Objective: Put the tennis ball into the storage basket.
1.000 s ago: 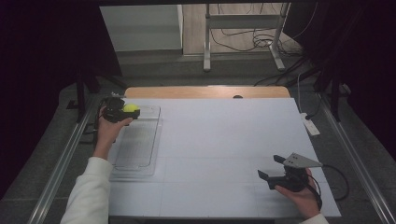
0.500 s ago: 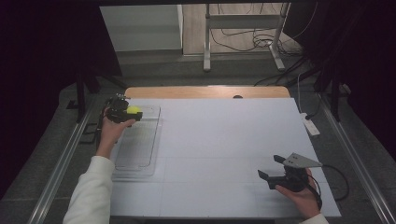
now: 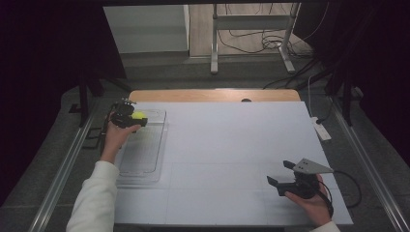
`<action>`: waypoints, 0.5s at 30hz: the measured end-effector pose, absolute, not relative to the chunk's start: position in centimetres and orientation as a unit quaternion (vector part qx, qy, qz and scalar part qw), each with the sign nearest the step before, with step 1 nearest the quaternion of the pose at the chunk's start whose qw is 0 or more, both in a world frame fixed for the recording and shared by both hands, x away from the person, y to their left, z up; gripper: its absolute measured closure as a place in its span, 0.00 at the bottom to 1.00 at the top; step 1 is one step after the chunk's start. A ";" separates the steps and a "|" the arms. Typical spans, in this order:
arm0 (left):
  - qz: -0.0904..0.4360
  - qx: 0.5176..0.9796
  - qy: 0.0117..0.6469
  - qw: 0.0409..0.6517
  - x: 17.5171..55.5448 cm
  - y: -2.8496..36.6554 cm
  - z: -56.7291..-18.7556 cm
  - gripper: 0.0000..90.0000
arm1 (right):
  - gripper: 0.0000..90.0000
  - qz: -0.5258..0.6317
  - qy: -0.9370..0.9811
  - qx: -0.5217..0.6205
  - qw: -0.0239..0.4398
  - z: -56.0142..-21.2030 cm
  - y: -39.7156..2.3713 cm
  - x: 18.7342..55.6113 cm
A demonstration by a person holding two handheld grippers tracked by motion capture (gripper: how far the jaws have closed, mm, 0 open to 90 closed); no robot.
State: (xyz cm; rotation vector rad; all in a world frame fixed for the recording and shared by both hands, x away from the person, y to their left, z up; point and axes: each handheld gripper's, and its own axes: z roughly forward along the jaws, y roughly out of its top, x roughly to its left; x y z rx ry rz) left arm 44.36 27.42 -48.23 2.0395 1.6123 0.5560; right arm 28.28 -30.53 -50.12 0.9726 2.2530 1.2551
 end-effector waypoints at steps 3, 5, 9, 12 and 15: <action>0.201 0.747 0.589 0.234 44.4 27.3 -48.4 0.30 | 0.14 0.446 0.803 0.346 0.192 -50.1 -30.5 28.3; 0.200 0.747 0.589 0.233 44.5 27.2 -48.5 0.30 | 0.14 0.446 0.803 0.346 0.192 -50.1 -30.5 28.3; 0.198 0.750 0.587 0.231 44.6 27.2 -48.7 0.30 | 0.14 0.446 0.803 0.347 0.192 -50.1 -30.5 28.3; 0.196 0.754 0.585 0.224 44.7 27.0 -48.9 0.30 | 0.14 0.445 0.803 0.347 0.192 -50.1 -30.5 28.3; 0.193 0.754 0.588 0.222 44.7 27.0 -49.0 0.30 | 0.14 0.446 0.803 0.346 0.192 -50.1 -30.5 28.3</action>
